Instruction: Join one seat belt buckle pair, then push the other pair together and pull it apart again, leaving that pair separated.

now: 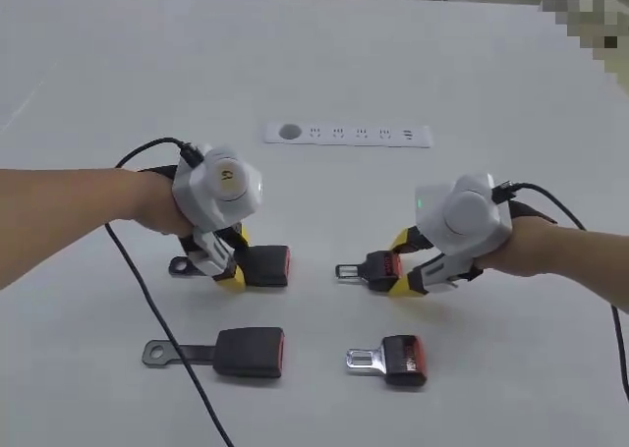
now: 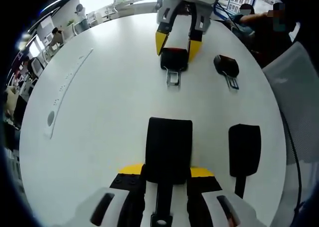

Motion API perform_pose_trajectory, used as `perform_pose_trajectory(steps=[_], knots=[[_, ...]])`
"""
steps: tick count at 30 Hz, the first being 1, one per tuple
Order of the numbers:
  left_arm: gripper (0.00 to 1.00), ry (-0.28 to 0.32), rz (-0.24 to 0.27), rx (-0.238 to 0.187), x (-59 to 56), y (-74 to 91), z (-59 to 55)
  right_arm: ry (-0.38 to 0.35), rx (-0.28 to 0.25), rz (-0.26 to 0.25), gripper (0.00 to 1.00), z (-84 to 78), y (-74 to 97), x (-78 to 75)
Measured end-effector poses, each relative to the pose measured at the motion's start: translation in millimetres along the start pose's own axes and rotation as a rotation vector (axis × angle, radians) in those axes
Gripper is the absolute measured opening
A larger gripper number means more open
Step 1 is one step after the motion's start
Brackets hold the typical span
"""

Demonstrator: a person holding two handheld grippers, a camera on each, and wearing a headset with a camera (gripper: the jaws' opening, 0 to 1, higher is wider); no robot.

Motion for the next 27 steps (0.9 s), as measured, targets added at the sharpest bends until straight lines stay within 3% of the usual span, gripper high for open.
perform_pose_trajectory(steps=[27], knots=[[0.32, 0.004, 0.001, 0.031, -1.5, -0.2, 1.0, -0.004, -0.045, 0.004, 0.31, 39.9, -9.7, 4.5]])
Point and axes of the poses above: the centre of the closed fingertips' face, and the gripper's own axes: y roughly backward along the fingers, x roughly to its left, z roughly out of its top, the point moved 1 cm from there along y, roughly backward along the fingers, and after that the axes turned 13 degrees about x, right-handed, at the moved point
